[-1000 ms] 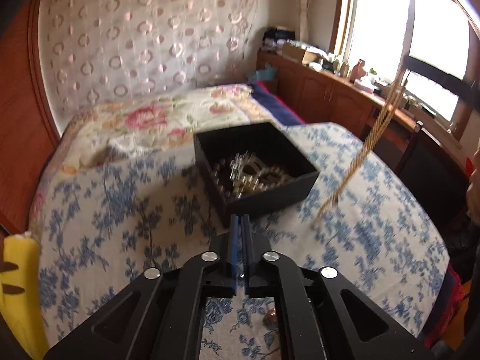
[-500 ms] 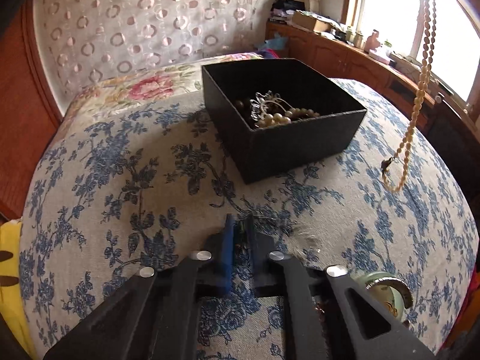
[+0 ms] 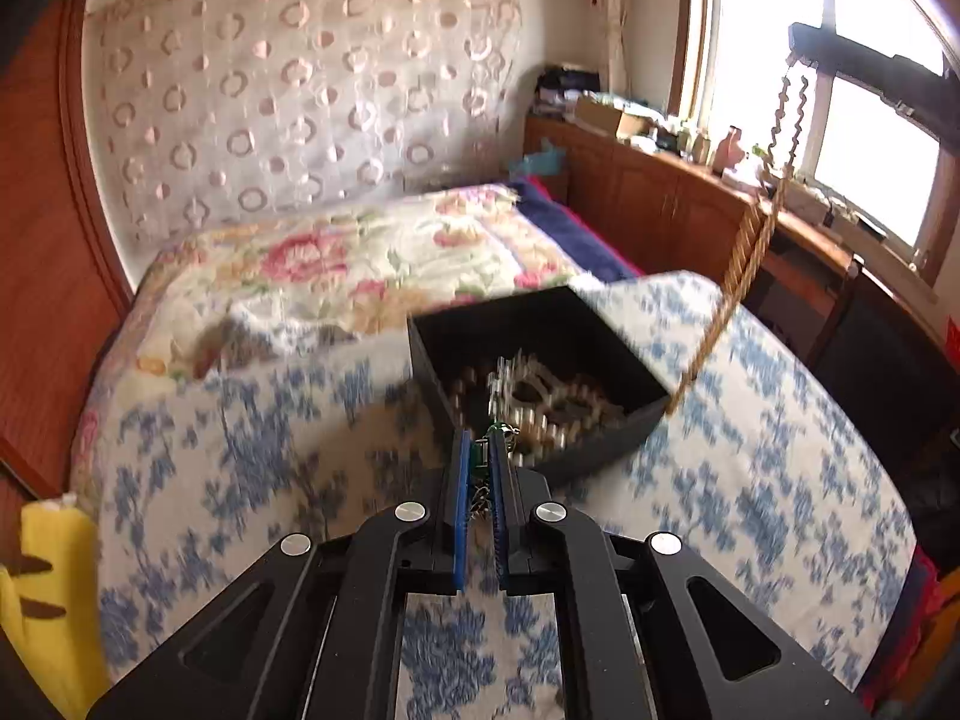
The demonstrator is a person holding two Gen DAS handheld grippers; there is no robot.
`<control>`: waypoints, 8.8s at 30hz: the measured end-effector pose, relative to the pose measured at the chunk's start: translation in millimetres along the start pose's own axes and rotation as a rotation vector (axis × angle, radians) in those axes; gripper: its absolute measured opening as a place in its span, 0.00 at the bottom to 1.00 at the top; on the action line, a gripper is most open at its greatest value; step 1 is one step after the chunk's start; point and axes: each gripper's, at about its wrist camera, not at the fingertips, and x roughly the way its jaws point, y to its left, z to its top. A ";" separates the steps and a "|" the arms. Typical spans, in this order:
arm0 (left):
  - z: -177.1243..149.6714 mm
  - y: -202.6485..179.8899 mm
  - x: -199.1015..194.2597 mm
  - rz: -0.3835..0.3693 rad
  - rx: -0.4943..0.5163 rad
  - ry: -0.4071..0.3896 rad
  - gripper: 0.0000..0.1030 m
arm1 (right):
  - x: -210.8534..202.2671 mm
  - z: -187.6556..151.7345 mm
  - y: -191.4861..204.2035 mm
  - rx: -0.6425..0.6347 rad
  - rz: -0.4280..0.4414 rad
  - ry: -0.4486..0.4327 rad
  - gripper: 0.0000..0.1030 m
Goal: Organize jewelry
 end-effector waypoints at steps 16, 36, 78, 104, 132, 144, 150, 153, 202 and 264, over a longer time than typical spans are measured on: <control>35.1 -7.4 20.6 -0.047 -0.024 -0.030 0.05 | 59.9 7.4 -20.8 0.064 0.012 0.087 0.05; 27.0 -17.9 30.7 0.011 0.009 -0.012 0.22 | 75.5 -40.2 -17.6 0.063 0.070 0.197 0.24; -126.4 -10.2 -33.6 -0.002 -0.053 0.069 0.87 | 37.0 -197.9 92.3 -0.044 0.237 0.482 0.00; -142.7 6.3 -45.5 0.013 -0.103 0.071 0.87 | 28.9 -190.6 133.1 -0.032 0.378 0.444 0.17; -135.8 -58.7 -20.9 -0.111 0.050 0.150 0.87 | 5.6 -189.5 53.1 0.036 0.207 0.387 0.07; -131.4 -85.4 5.2 -0.070 0.137 0.204 0.87 | 6.2 -203.9 33.0 0.079 0.174 0.393 0.07; -127.7 -87.4 2.4 -0.049 0.144 0.187 0.67 | 6.4 -201.7 31.7 0.074 0.175 0.389 0.07; -125.6 -85.6 -2.0 -0.060 0.140 0.163 0.67 | 8.4 -198.1 30.7 0.069 0.174 0.387 0.07; 10.1 -22.5 46.9 0.023 0.033 -0.001 0.67 | 112.7 -114.4 -23.6 0.145 0.183 0.344 0.13; -115.9 -40.2 6.5 -0.088 0.065 0.154 0.35 | 30.4 -199.6 76.9 -0.065 0.260 0.411 0.20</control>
